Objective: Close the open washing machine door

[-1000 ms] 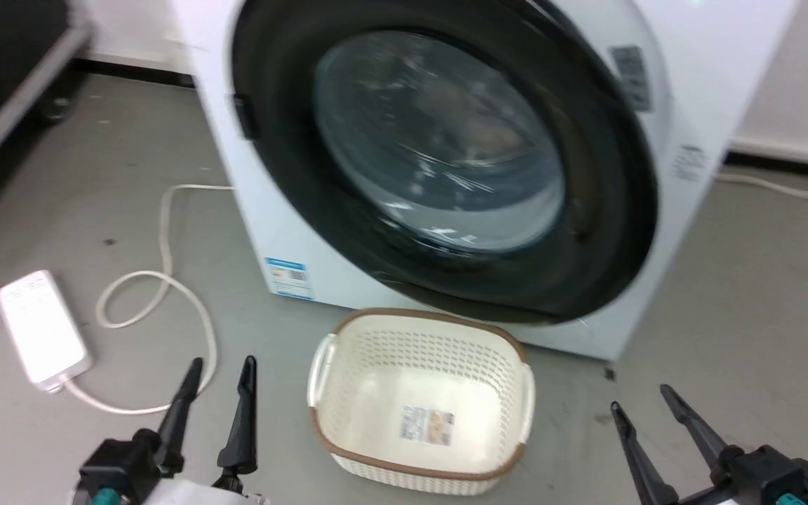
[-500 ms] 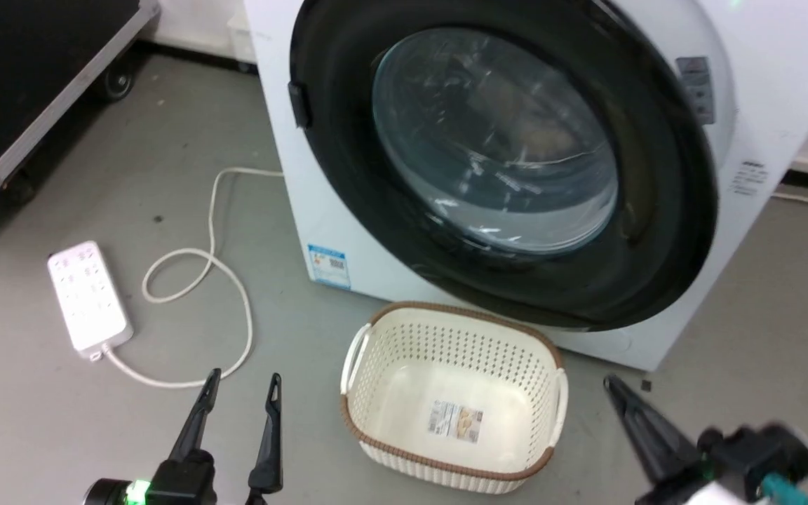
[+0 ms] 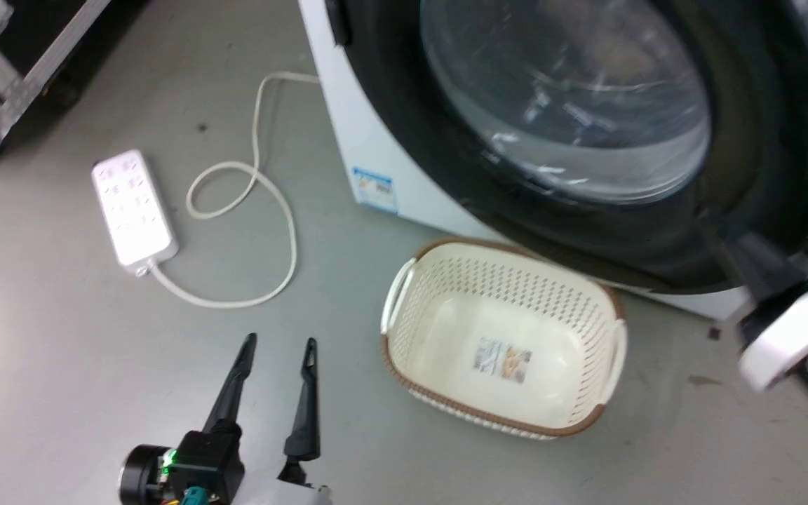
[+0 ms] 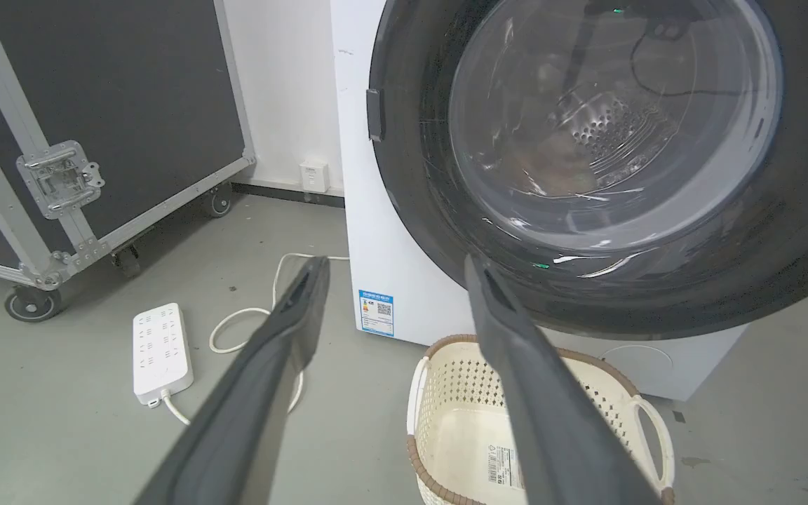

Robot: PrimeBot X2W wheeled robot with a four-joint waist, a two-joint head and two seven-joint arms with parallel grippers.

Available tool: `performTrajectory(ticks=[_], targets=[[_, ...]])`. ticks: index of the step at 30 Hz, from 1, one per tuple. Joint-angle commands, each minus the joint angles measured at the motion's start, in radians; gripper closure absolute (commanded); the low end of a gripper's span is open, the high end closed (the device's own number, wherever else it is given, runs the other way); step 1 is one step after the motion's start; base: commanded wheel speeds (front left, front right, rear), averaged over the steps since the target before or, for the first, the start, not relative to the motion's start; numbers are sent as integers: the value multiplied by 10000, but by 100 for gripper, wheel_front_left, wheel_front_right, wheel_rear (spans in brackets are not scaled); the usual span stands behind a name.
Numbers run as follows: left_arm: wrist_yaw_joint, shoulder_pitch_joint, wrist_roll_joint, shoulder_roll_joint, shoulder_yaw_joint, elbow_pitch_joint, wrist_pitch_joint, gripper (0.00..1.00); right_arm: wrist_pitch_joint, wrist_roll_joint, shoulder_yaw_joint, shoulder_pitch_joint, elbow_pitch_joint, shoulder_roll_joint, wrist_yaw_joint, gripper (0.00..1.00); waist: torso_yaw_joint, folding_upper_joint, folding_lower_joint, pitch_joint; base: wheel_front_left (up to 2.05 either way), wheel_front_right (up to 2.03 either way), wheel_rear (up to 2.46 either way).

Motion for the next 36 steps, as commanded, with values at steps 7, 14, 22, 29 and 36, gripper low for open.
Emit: performTrajectory(ticks=[7,14,22,29,36], targets=[[435,-363,-366,-17,-513,-128,-43,0,536,616,-673,-1794,1985,-424,-7,100,535,-1,-3,642,0,0,0],[597,-539,-392,-19,-704,-212,-43,0,791,456,-1454,-3371,3707,-304,-7,100,540,-1,-3,841,0,0,0],[628,-769,-429,-19,-803,-128,-43,0,755,171,-1893,-4454,5083,180,-7,100,334,-1,-3,805,0,0,0],[428,-725,-425,-20,-505,71,-43,0,-7,480,-1518,-3923,5525,828,-7,0,-140,-1,-3,116,0,0,0],[42,-390,-400,-20,30,306,-43,0,-893,782,-1064,-2081,4649,1319,-7,0,-852,-1,-3,-1018,0,0,0]])
